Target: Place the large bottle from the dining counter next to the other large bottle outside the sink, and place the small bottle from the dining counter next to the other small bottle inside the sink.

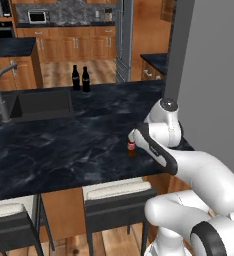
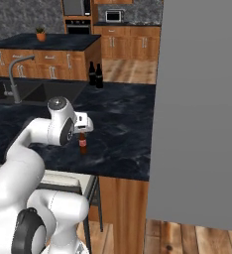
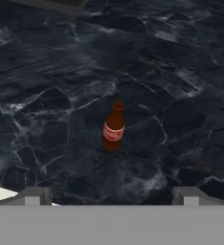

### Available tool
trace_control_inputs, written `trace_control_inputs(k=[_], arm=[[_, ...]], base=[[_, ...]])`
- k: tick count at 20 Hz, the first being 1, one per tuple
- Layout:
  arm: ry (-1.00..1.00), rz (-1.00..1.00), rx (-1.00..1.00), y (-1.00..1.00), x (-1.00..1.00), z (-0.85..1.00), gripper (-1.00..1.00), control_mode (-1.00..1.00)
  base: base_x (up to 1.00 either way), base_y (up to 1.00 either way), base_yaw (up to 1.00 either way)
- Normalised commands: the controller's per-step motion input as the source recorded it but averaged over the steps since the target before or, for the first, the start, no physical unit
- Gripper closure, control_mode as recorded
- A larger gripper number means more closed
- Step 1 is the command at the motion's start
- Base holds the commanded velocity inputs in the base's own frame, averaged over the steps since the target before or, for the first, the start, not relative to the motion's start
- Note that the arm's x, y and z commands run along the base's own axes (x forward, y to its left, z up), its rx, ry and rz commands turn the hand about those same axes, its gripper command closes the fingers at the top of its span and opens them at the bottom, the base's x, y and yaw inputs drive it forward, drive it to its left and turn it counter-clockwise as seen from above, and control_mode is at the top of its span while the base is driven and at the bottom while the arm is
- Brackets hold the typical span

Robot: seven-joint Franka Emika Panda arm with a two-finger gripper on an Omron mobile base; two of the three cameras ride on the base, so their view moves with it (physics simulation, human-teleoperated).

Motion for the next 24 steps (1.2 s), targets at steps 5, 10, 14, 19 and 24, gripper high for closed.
trace_control_inputs(k=[5, 10, 14, 19, 24], arm=[[0.00, 0.00, 0.00, 0.02, 0.00, -0.18, -1.00, -1.00], [-0.07, 0.00, 0.00, 0.00, 0.00, -0.17, -1.00, -1.00], [-0.09, 0.00, 0.00, 0.00, 0.00, -0.13, -1.00, -1.00], [-0.05, -0.01, 0.00, 0.00, 0.06, -0.13, -1.00, -1.00], [0.00, 0.00, 0.01, 0.00, 0.31, -0.12, -1.00, -1.00]], base=[[0.00, 0.00, 0.00], [0.00, 0.00, 0.00], [0.00, 0.00, 0.00], [0.00, 0.00, 0.00], [0.00, 0.00, 0.00]])
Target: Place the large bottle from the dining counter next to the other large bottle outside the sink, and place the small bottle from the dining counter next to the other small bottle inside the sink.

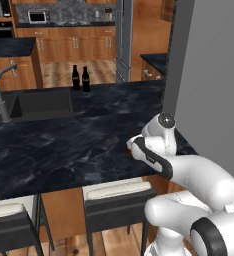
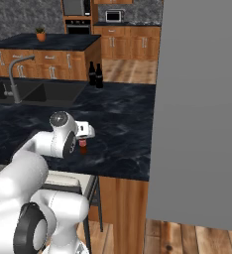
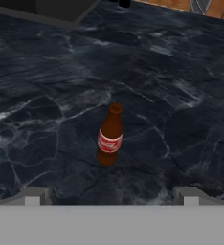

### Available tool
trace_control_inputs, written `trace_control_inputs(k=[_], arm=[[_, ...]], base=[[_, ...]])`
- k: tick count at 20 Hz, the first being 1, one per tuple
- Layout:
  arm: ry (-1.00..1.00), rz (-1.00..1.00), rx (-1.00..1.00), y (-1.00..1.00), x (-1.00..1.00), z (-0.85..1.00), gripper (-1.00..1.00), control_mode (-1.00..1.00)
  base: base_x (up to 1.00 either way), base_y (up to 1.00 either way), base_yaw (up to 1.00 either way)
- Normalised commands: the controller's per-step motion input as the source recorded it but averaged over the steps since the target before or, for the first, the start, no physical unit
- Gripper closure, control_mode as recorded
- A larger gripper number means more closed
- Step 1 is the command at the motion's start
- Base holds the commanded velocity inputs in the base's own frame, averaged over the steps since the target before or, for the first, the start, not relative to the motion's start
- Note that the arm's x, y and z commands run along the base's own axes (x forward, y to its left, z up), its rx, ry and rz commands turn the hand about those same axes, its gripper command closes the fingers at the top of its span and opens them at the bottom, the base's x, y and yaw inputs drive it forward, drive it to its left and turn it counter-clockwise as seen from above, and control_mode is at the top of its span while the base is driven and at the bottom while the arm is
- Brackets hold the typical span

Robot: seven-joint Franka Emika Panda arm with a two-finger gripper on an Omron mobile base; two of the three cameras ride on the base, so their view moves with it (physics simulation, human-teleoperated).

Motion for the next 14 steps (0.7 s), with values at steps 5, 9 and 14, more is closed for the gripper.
trace_control_inputs(k=[5, 9, 14], arm=[[0.00, 0.00, 0.03, 0.00, 0.33, -0.08, -1.00, -1.00], [0.00, -0.02, 0.03, 0.13, 0.12, -0.05, -1.00, -1.00], [0.00, -0.06, 0.01, 0.20, 0.01, -0.07, -1.00, -1.00]], base=[[0.00, 0.00, 0.00], [0.00, 0.00, 0.00], [0.00, 0.00, 0.00]])
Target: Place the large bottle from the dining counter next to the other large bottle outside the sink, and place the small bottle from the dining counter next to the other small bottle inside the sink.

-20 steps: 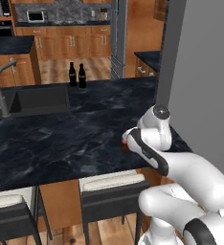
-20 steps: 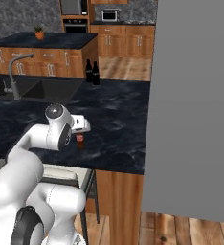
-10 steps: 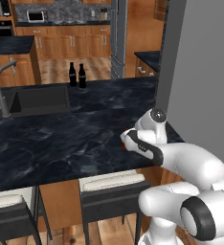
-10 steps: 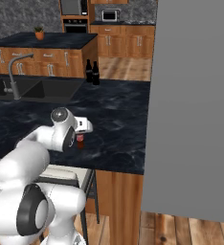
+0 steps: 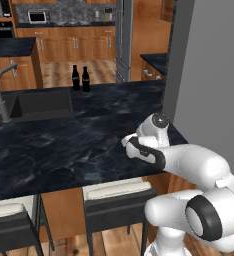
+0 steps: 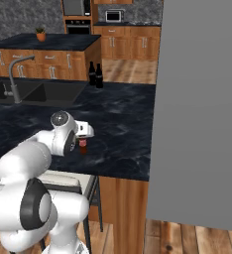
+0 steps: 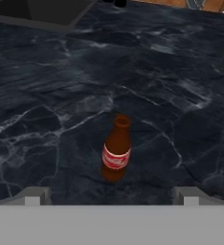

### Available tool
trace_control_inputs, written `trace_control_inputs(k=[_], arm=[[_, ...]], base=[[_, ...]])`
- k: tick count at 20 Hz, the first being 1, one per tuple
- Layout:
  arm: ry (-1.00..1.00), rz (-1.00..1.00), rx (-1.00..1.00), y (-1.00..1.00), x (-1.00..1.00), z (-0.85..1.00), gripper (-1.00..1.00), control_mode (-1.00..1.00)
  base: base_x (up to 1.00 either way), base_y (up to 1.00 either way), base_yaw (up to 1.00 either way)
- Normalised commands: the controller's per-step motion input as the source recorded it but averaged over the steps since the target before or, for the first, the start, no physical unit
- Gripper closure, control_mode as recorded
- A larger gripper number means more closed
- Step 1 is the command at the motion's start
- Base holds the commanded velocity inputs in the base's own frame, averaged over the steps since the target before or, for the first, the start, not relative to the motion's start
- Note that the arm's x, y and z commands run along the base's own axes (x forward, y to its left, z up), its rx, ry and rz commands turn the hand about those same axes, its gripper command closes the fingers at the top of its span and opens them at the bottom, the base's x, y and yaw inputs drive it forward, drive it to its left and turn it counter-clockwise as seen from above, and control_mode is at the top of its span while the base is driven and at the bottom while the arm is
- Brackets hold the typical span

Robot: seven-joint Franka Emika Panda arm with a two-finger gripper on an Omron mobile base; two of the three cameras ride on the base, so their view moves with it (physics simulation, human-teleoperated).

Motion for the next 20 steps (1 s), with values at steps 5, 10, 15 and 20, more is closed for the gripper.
trace_control_inputs(k=[5, 10, 15, 20], arm=[[0.00, -0.08, 0.00, 0.14, 0.00, -0.08, -1.00, -1.00], [0.00, -0.09, 0.00, 0.00, 0.05, -0.02, -1.00, -1.00], [0.00, -0.04, 0.00, 0.00, 0.18, 0.00, -1.00, -1.00], [0.00, 0.00, 0.00, 0.00, 0.24, 0.00, -1.00, -1.00]], base=[[0.00, 0.00, 0.00], [0.00, 0.00, 0.00], [0.00, 0.00, 0.00], [0.00, 0.00, 0.00]])
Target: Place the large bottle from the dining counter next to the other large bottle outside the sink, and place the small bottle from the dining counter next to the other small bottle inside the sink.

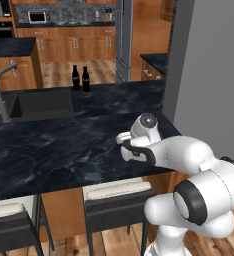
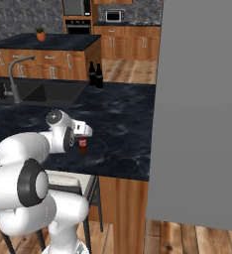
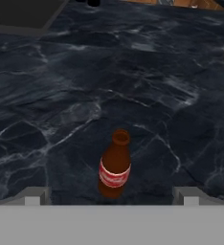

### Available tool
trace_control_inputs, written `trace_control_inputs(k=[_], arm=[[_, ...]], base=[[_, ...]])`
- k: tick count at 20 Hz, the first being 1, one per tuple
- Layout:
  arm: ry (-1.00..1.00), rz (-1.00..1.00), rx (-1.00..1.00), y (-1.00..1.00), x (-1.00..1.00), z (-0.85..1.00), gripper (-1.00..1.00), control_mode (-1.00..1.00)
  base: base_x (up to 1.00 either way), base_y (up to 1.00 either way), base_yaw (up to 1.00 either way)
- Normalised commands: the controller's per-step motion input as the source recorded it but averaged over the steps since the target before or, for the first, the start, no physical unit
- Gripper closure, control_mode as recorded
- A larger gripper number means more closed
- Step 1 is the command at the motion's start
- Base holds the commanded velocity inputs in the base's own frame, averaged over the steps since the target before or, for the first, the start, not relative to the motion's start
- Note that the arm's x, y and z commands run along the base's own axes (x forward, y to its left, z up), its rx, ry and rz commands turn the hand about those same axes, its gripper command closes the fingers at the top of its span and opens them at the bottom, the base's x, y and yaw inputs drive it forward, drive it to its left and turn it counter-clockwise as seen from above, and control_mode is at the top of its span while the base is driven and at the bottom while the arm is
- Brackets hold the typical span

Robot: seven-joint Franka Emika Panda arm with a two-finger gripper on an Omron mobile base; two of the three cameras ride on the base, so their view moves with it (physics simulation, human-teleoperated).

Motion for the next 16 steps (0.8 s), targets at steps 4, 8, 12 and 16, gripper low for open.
trace_control_inputs(k=[4, 8, 12, 16], arm=[[0.00, 0.00, 0.01, 0.00, 0.06, -0.03, -1.00, -1.00], [0.00, 0.00, 0.01, 0.00, 0.00, -0.08, -1.00, -1.00], [0.00, 0.00, 0.00, 0.00, 0.00, -0.11, -1.00, -1.00], [0.00, 0.00, 0.00, 0.00, 0.00, -0.12, -1.00, -1.00]], base=[[0.00, 0.00, 0.00], [0.00, 0.00, 0.00], [0.00, 0.00, 0.00], [0.00, 0.00, 0.00]])
